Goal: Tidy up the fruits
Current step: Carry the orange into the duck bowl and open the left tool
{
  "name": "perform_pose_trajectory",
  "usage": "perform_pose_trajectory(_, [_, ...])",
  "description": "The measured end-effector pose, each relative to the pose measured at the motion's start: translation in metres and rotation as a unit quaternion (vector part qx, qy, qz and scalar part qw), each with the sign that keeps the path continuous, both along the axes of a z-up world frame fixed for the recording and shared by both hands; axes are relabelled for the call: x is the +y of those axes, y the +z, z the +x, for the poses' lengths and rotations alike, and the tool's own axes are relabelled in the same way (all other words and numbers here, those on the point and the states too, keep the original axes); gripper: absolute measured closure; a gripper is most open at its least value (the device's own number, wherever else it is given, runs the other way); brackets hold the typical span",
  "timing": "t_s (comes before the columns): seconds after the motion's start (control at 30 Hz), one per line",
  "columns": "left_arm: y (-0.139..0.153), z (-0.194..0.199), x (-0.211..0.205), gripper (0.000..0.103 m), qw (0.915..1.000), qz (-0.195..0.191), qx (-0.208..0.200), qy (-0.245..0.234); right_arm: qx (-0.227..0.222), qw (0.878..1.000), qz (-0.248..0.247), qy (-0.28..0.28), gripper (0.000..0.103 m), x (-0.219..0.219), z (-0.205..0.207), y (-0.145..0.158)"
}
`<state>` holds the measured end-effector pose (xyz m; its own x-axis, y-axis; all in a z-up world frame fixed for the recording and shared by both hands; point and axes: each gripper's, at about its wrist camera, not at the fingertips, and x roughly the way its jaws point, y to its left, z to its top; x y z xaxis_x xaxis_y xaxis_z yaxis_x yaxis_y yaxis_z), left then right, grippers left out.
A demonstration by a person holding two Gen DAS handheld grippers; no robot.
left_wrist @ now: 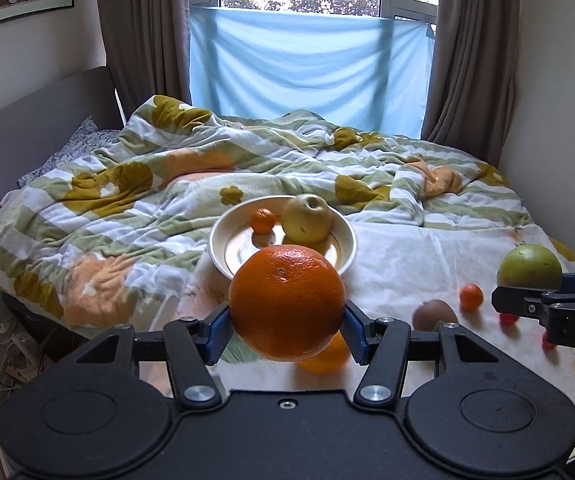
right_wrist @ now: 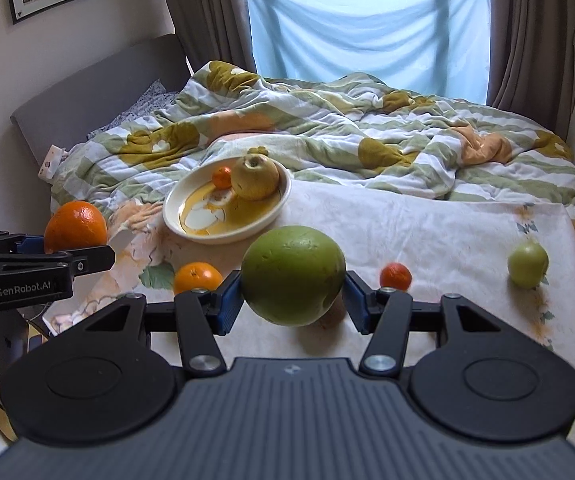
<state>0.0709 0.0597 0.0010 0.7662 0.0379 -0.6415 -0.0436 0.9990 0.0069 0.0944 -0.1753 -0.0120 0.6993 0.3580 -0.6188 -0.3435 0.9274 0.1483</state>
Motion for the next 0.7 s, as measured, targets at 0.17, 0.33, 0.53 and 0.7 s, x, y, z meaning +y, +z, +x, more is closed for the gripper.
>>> perform_pose_trajectory(0.17, [0.0, 0.032, 0.026, 0.042, 0.9998, 0.003, 0.005, -0.018, -0.001, 1.0, 0.0, -0.015, 0.034, 0.027, 0.025, 0.005])
perform_pose_trajectory(0.33, [-0.005, 0.069, 0.048, 0.042, 0.9992, 0.005, 0.015, -0.038, 0.005, 0.999, 0.001, -0.031, 0.034, 0.055, 0.054, 0.007])
perform_pose_trajectory(0.53, [-0.015, 0.117, 0.069, 0.042, 0.9974, 0.015, 0.031, -0.063, 0.013, 0.999, 0.0, -0.048, 0.034, 0.086, 0.09, 0.001])
perform_pose_trajectory(0.7, [-0.031, 0.155, 0.079, 0.042, 0.9947, 0.025, 0.048, -0.088, 0.025, 0.998, 0.0, -0.063, 0.034, 0.107, 0.119, -0.01])
